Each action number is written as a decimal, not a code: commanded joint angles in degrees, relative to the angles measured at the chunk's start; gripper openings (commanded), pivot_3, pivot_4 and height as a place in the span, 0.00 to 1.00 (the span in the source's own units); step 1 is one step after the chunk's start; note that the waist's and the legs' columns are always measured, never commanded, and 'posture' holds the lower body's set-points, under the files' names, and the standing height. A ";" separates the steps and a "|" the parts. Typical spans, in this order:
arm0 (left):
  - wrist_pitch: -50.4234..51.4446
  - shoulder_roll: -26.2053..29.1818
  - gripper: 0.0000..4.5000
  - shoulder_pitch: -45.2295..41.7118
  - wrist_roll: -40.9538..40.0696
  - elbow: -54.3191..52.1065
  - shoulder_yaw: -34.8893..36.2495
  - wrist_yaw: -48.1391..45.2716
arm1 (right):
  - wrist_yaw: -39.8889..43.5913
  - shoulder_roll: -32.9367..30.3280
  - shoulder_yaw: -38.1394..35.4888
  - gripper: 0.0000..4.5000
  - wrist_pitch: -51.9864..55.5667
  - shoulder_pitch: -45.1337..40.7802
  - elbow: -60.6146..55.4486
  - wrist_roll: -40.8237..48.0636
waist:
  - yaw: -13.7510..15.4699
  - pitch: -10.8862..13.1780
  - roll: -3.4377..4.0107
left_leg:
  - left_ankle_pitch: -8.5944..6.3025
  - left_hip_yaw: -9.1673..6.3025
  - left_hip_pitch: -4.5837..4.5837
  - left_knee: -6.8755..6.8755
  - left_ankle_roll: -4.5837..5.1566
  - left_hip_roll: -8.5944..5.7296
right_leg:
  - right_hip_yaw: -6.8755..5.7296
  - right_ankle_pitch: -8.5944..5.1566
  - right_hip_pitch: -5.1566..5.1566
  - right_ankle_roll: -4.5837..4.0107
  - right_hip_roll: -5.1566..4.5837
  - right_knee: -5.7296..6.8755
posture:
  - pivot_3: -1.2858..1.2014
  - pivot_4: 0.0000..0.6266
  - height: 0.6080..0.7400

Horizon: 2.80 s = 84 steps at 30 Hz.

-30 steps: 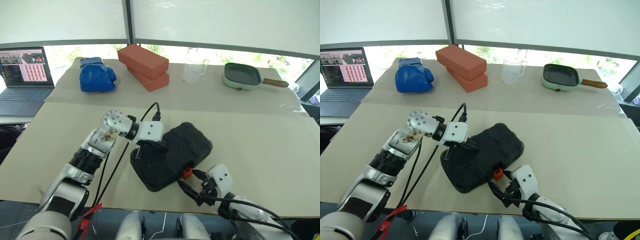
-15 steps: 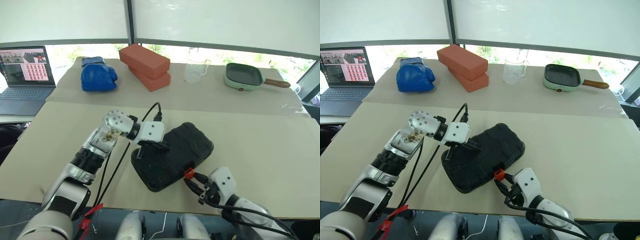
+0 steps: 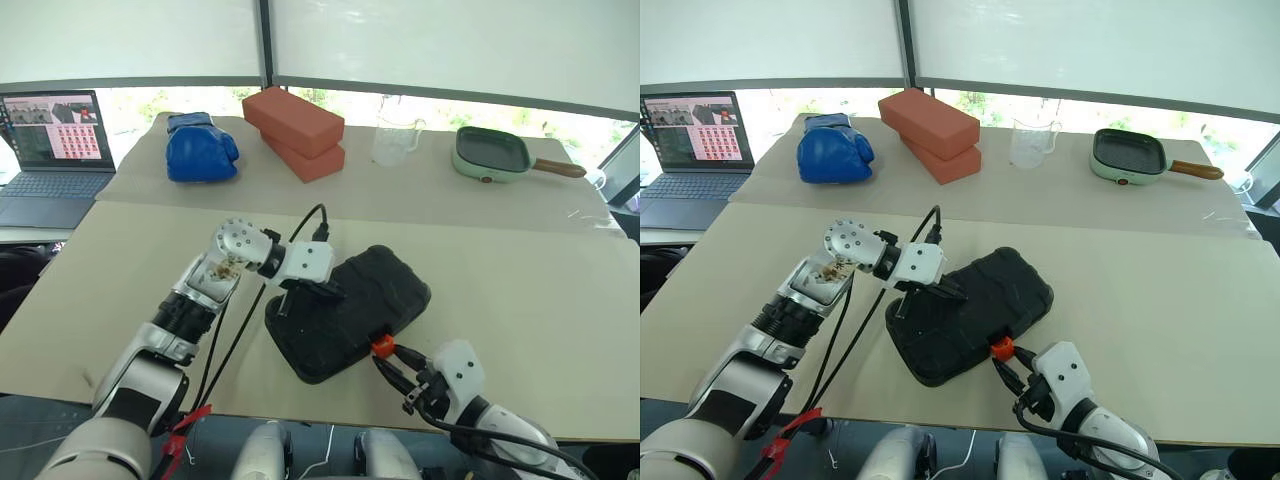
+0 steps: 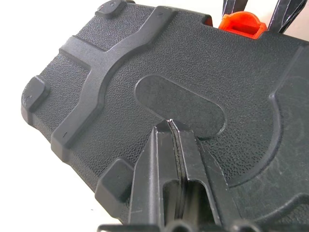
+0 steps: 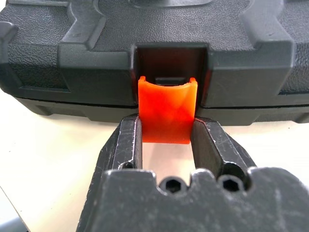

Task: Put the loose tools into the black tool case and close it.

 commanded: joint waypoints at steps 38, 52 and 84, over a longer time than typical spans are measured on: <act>2.69 -0.91 0.00 6.86 4.16 -2.19 -4.02 4.29 | 30.83 -23.32 -4.61 0.00 2.40 -25.31 10.04 11.66 | 0.11 -0.24 -0.23 | -0.07 -0.19 0.55 -0.03 0.11 -0.02 | 0.06 -0.27 0.78 -0.13 -0.04 -0.19 | 0.52 0.24 0.99; 2.44 -0.71 0.00 5.95 4.48 -1.66 -3.89 4.22 | 31.18 -22.04 0.97 0.00 0.46 -27.57 14.90 7.52 | 0.25 -0.24 -0.23 | -0.10 -0.19 0.52 -0.08 0.14 -0.01 | 0.06 -0.30 0.72 -0.18 -0.04 -0.23 | 0.52 0.24 0.99; 20.18 12.55 0.42 15.07 -8.41 -11.19 12.04 3.49 | 42.28 -27.61 -25.38 0.46 -0.07 -12.16 15.39 18.97 | -2.92 -0.15 -0.13 | -0.10 -0.10 0.69 -0.36 0.10 0.14 | 0.16 -0.27 0.66 -0.11 -0.01 -0.14 | 0.52 0.24 0.99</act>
